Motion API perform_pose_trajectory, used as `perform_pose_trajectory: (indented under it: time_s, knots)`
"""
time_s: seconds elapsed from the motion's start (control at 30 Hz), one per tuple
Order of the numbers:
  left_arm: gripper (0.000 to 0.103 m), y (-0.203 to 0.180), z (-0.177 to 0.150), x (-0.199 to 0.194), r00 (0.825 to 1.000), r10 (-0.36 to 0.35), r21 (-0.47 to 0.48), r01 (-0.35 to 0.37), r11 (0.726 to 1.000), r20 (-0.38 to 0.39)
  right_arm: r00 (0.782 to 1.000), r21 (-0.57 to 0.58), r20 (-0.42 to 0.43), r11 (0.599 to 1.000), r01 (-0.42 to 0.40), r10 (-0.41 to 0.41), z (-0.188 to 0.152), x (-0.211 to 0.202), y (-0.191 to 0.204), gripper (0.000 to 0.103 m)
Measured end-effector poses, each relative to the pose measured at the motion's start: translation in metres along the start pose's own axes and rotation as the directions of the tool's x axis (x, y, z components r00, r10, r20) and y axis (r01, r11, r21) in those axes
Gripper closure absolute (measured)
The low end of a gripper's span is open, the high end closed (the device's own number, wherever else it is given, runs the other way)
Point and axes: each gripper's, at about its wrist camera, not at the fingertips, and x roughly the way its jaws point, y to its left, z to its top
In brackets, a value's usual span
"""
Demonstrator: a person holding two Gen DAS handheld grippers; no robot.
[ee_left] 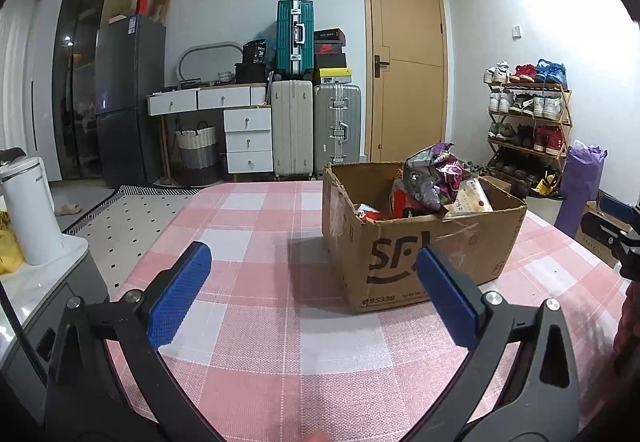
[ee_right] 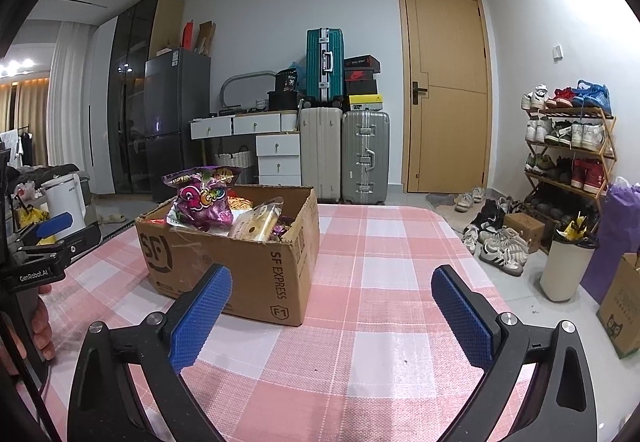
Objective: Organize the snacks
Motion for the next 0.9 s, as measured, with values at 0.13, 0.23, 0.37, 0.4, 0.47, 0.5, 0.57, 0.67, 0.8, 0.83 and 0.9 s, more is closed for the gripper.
perform_pose_trajectory:
  time_s: [0.13,0.23,0.37,0.4,0.47,0.5,0.57,0.67,0.8,0.83,0.9]
  knots:
    - [0.0,0.0003,-0.0005,0.0003,1.0,0.0,0.0,0.0,1.0,0.0,1.0,0.0,0.0,1.0,0.0,0.0,0.0,0.0,0.0002,0.001]
    - [0.0,0.0004,0.0011,-0.0022,1.0,0.0,0.0,0.0,1.0,0.0,1.0,0.0,0.0,1.0,0.0,0.0,0.0,0.0,0.0001,0.001]
    - [0.0,0.0002,0.0003,-0.0016,1.0,-0.001,0.0,0.001,1.0,0.0,1.0,0.0,0.0,1.0,0.002,-0.002,-0.001,0.0001,-0.0003,0.001]
    - [0.0,-0.0003,0.0008,-0.003,1.0,-0.002,0.001,0.002,1.0,0.0,1.0,0.0,0.0,1.0,0.002,-0.002,-0.001,0.0002,-0.0003,0.001]
    - [0.0,-0.0005,0.0002,-0.0023,1.0,-0.001,0.001,0.001,1.0,0.0,1.0,0.0,-0.001,1.0,0.002,-0.002,-0.0012,0.0005,-0.0005,0.001]
    - [0.0,-0.0005,0.0006,-0.0034,1.0,-0.001,0.001,0.001,1.0,0.001,1.0,0.0,-0.001,1.0,0.002,-0.002,-0.0012,0.0004,-0.0007,0.001]
    - [0.0,-0.0007,-0.0012,-0.0008,1.0,-0.001,0.001,0.001,1.0,0.001,1.0,0.0,-0.001,1.0,0.002,-0.002,-0.0011,0.0002,-0.0004,0.001]
    - [0.0,-0.0005,0.0,-0.0027,1.0,-0.001,0.001,0.001,1.0,0.001,1.0,0.0,-0.001,1.0,0.002,-0.002,-0.001,0.0002,-0.0004,0.001]
    - [0.0,-0.0005,0.0003,-0.0038,1.0,-0.001,0.001,0.001,1.0,0.001,1.0,0.0,0.0,1.0,0.002,-0.002,-0.0011,0.0005,-0.0005,0.001]
    - [0.0,-0.0006,0.0004,-0.0038,1.0,-0.001,0.001,0.001,1.0,0.001,1.0,0.0,0.0,1.0,0.002,-0.002,-0.0008,0.0,-0.0003,0.001]
    - [0.0,-0.0006,0.0002,-0.0039,1.0,-0.001,0.001,0.001,1.0,0.001,1.0,0.0,-0.001,1.0,0.002,-0.002,-0.0008,0.0,-0.0002,0.001]
